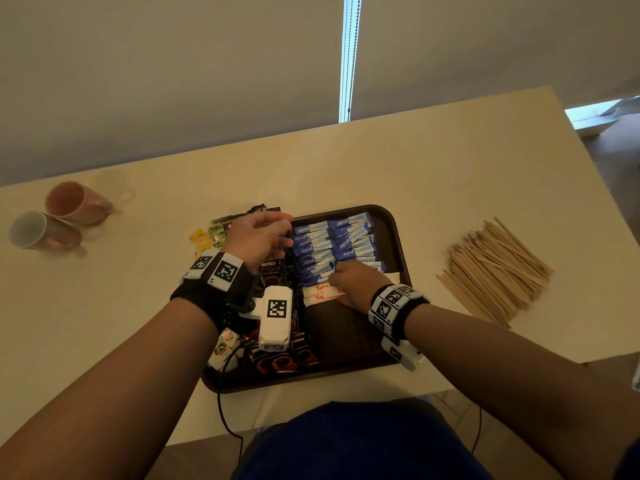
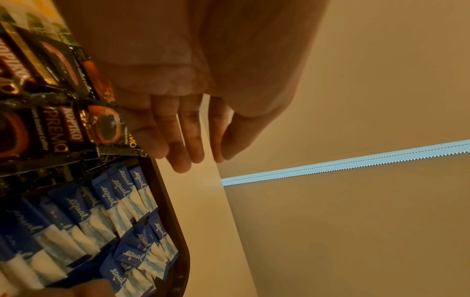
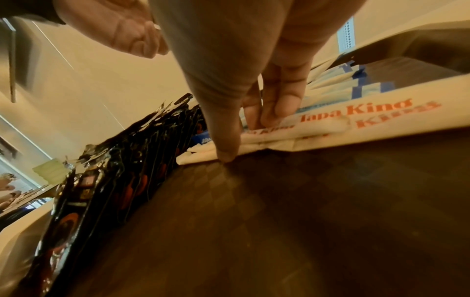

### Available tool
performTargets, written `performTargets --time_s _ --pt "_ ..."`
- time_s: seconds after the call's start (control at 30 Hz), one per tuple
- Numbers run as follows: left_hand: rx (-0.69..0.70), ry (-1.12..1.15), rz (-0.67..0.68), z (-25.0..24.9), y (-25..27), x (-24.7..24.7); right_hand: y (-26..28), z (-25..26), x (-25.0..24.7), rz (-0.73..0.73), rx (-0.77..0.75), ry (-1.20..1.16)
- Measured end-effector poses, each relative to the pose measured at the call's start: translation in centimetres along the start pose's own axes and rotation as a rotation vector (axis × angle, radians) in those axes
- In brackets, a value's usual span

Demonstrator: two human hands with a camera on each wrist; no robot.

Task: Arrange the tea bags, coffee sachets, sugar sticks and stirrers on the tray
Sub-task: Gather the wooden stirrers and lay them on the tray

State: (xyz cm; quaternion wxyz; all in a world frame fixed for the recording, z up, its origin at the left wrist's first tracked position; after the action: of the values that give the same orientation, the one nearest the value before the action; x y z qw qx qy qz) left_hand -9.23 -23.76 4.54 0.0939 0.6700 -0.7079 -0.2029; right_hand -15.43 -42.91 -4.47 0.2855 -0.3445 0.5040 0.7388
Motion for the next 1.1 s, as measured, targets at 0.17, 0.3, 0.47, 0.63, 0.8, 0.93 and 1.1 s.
performTargets --time_s 0.17,0.3,0.47,0.63,0.8,0.93,1.1 --pt "-0.004 0.010 0.002 0.0 0.2 -0.1 1.1 -2.3 -1.1 -0.030 0.091 -0.113" --pt "-0.001 0.015 0.012 0.0 0.3 0.3 2.2 -4.4 -1.0 0.019 0.168 -0.058" --pt "-0.003 0.007 0.026 -0.2 0.6 1.0 2.4 -4.6 -0.7 0.012 0.194 -0.051" --pt "-0.091 0.085 0.045 -0.7 0.9 2.2 3.5 -5.7 -1.7 -0.071 0.262 -0.170" --pt "-0.096 0.047 0.111 -1.2 0.9 5.7 6.5 -11.1 -3.4 -0.293 0.482 -0.281" --pt "-0.074 -0.040 0.181 -1.4 0.5 10.2 9.4 -17.0 -3.1 -0.255 0.729 -0.212" --pt "-0.091 -0.076 0.240 -1.6 0.8 15.5 12.1 -19.9 -0.8 -0.046 0.954 -0.092"
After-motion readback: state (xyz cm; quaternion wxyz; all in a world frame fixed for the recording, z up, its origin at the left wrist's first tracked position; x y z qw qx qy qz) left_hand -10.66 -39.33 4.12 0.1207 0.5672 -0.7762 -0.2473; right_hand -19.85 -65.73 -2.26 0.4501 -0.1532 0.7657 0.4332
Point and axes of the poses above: each hand's wrist, its own y-axis away from the middle knuckle, its own x-axis out of the palm, z = x × y, the point moved 2 cm from there along -y, towards the middle knuckle, and after that the axes turned 12 degrees about x, right-handed, at the moved point
